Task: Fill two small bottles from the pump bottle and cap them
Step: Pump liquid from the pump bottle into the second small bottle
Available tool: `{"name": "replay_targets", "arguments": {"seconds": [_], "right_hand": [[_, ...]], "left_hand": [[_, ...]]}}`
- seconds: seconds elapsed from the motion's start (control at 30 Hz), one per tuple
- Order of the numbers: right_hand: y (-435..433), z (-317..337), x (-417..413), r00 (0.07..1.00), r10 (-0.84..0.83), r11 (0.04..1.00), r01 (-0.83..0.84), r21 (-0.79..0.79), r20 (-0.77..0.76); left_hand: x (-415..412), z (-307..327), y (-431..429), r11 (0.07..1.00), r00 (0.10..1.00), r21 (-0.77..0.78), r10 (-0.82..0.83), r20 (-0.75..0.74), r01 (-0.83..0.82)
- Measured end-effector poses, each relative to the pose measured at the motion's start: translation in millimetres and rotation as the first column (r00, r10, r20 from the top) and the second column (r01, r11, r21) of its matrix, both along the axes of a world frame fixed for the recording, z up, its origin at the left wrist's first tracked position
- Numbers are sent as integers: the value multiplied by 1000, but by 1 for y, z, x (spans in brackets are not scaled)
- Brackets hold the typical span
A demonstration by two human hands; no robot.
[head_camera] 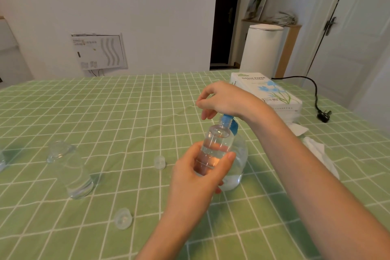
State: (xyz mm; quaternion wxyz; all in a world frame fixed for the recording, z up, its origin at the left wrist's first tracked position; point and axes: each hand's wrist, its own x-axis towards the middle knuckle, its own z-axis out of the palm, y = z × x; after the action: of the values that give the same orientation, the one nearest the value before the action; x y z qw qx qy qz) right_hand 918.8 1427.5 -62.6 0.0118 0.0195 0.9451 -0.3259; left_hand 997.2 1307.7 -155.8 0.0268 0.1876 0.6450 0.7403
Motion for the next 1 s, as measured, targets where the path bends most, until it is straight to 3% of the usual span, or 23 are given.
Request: {"name": "replay_targets", "arguments": {"seconds": [0.27,0.57,1.0], "right_hand": [[0,-9,-1,999,-8,999,10,-42,33],[1,3,-1,1000,-15,997,15,70,6],[-2,-7,1,999,-23,998,25,-56,41]], "left_hand": [[1,-3,-2,1000,999,-17,-8,37,8],[1,0,-1,1000,1000,-4,-21,22,21],[0,-6,-3,999,1000,-35,-3,24,4]]}}
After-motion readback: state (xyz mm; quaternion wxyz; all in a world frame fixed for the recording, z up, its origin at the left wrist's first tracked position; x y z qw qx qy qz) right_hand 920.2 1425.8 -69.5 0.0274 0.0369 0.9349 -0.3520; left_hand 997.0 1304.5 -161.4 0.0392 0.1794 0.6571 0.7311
